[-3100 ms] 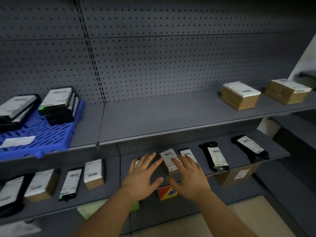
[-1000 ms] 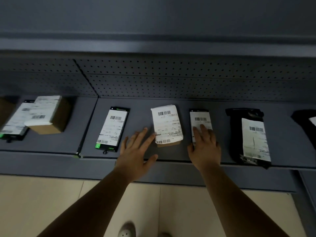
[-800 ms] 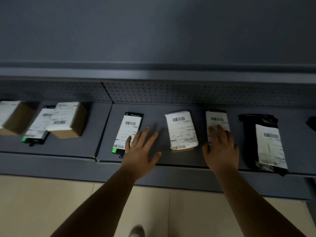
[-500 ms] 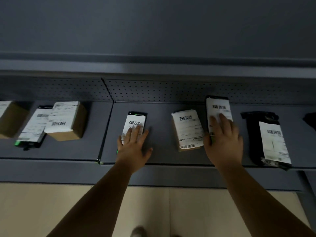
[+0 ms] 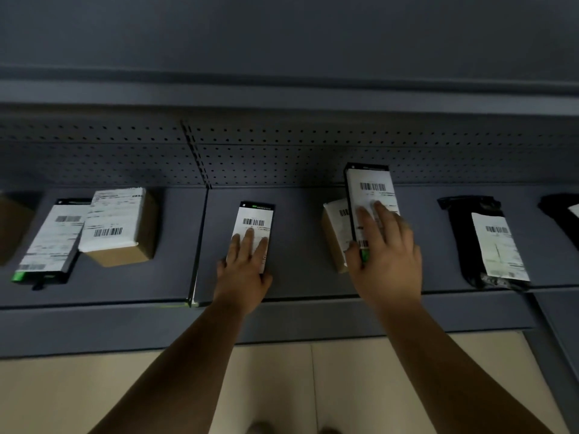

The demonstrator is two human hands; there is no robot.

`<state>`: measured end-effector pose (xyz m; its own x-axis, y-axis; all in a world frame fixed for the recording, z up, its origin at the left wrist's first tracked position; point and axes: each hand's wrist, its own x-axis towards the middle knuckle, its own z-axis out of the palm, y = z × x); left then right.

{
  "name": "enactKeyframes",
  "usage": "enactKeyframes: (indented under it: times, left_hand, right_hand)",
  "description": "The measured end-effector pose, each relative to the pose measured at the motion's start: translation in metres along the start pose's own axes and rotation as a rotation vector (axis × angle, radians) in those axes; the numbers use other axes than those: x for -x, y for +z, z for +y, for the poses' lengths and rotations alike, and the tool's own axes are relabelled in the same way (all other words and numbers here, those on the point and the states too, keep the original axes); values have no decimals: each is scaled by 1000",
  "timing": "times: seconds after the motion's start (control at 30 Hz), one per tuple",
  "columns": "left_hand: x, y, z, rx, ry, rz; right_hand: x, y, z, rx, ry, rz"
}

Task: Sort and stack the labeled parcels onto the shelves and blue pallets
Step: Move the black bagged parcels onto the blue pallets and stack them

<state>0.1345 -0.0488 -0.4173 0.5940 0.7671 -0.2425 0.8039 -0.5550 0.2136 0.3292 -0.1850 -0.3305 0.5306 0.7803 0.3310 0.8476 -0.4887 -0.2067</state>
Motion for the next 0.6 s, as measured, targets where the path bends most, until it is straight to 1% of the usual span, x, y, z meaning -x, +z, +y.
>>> enactKeyframes:
  times: [0.13,0.3,0.47,0.6]
  left_hand:
    - [16,-19,-2,-13,22,2]
    - [48,-65,-3,1,54,69]
    - [94,-112,0,61,72,168]
    - [145,-136,-3,80,50,189]
  right_hand:
    - [13,-14,-15,15,-13,-32]
    - [25,-44,-40,41,-39,-63]
    - [45,-71,-69,-13,-95,-34]
    - [72,-92,-91,-35,-131,-36]
